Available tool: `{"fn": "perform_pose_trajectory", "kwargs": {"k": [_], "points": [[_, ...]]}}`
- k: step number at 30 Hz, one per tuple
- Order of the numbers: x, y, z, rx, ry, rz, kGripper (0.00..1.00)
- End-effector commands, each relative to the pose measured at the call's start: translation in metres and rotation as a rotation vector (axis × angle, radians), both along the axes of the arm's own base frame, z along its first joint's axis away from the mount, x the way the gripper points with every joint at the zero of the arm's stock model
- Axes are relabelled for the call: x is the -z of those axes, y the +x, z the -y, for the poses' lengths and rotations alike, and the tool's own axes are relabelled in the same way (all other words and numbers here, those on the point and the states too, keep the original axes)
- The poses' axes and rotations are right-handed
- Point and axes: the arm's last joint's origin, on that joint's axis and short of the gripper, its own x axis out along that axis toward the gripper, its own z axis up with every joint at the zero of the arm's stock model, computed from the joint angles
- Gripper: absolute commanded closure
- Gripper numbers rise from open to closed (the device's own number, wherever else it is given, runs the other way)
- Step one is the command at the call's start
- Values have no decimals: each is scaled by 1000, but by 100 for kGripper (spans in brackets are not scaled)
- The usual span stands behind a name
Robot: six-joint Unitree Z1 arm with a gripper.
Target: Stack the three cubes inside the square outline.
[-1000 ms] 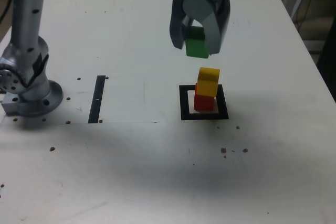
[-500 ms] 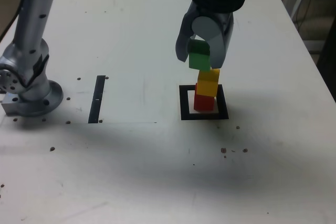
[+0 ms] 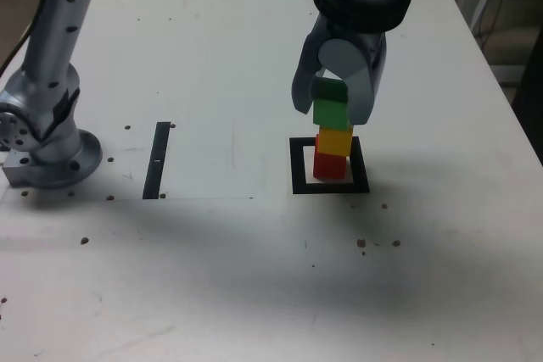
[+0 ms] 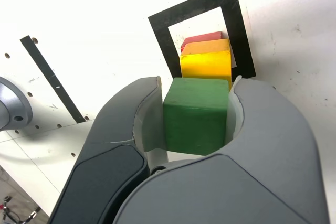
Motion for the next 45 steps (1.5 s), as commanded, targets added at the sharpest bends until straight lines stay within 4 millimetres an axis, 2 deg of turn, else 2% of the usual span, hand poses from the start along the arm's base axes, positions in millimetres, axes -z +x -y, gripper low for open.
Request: {"fn": "perform_pose_trajectory", "kwargs": {"k": [1,12,22,28,33,40,45], "points": [[2,0,0,1,8,-14,74],[10,2,-1,5,23,-38,59],[13,4,-2,7,23,-46,25],[17,6,-5,9,35,-55,15],[14,4,-7,11,50,-50,3],[-1,-4,-9,11,55,-17,1],[-19,-20,-11,8,41,21,1]]}}
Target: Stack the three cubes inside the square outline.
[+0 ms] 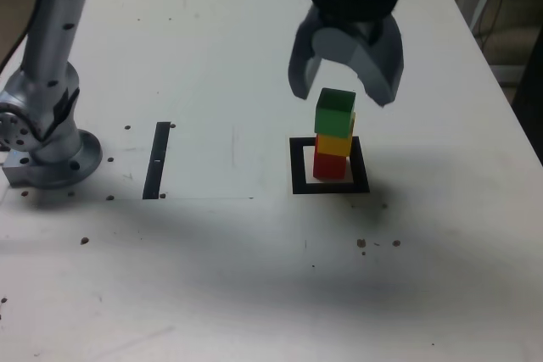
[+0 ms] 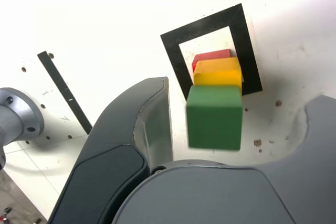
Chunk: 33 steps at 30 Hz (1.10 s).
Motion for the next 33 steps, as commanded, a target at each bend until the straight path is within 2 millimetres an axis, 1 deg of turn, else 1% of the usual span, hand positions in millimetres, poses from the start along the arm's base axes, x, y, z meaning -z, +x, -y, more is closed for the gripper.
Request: {"fn": "perform_pose_trajectory", "kwargs": {"k": [1,6,8,10,13,16,18,22,25,29,33], "points": [[-10,-10,-2,-2,-6,6,1],[-30,-37,-6,-3,-26,37,1],[-38,-51,-8,-1,-31,48,1],[-46,-70,-12,-2,-33,59,1],[-50,-94,-21,-17,-31,54,1],[-45,-113,-29,-39,-27,22,1],[-38,-122,-32,-52,-22,-10,1],[-21,-131,-35,-68,-9,-80,1],[-12,-139,-39,-83,-5,-111,1],[0,-159,-48,-130,-48,-95,1],[10,-172,-50,-162,-88,-46,1]]}}
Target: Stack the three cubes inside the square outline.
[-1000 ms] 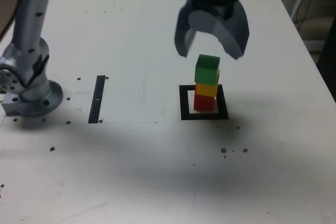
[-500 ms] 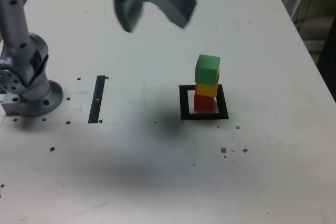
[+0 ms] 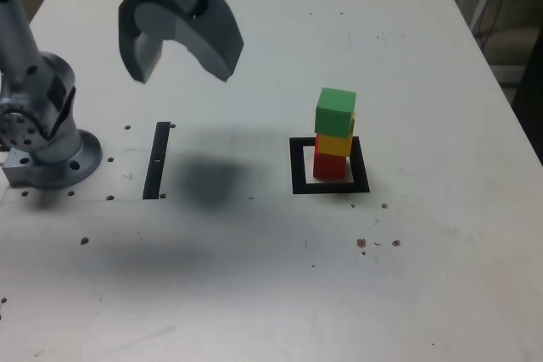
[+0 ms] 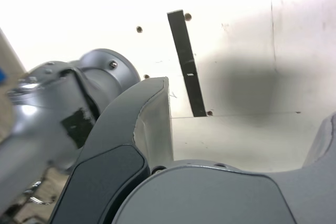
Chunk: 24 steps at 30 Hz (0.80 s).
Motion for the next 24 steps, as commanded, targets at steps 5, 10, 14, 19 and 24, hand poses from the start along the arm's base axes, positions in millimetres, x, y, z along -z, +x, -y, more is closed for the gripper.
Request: {"fn": "perform_pose_trajectory", "kwargs": {"k": [5,10,14,19,24], "points": [[11,-15,0,-48,-6,45,0],[30,-21,0,-74,-10,44,0],[45,-21,0,-90,-9,16,0],[60,-25,-2,-115,-8,-26,0],[65,-35,-5,-136,-6,-62,1]]}}
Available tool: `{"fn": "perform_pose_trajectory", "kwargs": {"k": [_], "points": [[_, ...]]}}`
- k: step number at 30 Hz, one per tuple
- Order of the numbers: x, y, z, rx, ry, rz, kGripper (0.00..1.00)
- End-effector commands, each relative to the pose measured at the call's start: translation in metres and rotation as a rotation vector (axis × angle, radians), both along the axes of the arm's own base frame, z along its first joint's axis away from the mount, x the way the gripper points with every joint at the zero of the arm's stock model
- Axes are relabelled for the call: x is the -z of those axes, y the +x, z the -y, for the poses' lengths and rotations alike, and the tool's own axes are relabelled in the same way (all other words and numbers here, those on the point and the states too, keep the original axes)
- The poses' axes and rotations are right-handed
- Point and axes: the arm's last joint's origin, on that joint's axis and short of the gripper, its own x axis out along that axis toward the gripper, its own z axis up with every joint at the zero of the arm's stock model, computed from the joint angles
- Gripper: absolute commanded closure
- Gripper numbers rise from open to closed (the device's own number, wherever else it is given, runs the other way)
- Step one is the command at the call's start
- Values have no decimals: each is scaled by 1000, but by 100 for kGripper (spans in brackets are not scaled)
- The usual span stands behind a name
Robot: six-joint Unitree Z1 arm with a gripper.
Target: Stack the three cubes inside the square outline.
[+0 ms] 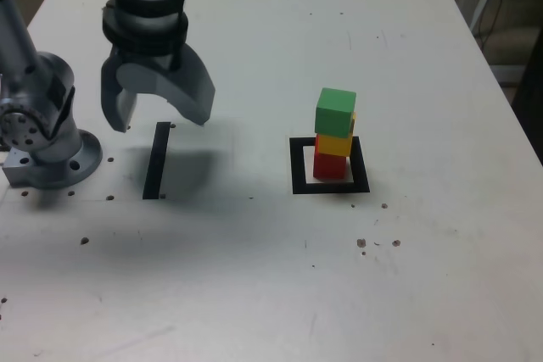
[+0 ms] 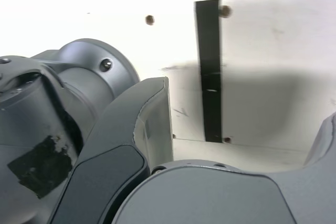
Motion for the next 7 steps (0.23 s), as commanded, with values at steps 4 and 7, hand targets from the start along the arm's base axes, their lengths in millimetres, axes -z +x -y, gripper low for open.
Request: {"fn": "perform_pose_trajectory", "kwargs": {"k": [4,7], "points": [[0,-13,-1,-10,-1,-50,1],[-1,-19,-1,-13,0,-72,1]]}}
